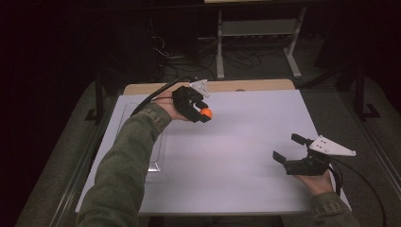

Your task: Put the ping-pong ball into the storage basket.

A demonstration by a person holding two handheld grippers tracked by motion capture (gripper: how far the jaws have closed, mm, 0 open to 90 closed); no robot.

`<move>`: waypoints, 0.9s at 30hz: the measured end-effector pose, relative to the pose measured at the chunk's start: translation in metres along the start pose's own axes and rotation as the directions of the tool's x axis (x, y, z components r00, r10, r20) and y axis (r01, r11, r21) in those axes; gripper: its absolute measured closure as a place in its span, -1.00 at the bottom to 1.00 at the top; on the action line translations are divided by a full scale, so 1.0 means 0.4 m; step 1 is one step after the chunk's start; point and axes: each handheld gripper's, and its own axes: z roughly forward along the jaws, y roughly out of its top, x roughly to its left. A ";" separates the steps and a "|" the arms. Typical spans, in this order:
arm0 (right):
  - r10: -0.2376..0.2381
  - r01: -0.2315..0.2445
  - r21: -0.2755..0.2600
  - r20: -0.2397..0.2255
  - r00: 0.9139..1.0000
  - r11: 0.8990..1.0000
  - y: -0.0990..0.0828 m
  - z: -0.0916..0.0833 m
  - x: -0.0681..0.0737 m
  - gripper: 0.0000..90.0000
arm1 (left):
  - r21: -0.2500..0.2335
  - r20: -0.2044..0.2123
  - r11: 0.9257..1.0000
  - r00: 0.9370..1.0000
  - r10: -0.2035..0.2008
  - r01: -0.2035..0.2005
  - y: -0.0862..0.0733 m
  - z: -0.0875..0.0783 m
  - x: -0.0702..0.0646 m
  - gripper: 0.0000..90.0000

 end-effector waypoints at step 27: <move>-0.010 0.010 0.003 0.000 1.000 1.000 0.001 0.001 0.002 -1.00 | 0.062 -0.037 0.998 0.999 -0.018 0.020 -0.052 -0.112 -0.015 0.12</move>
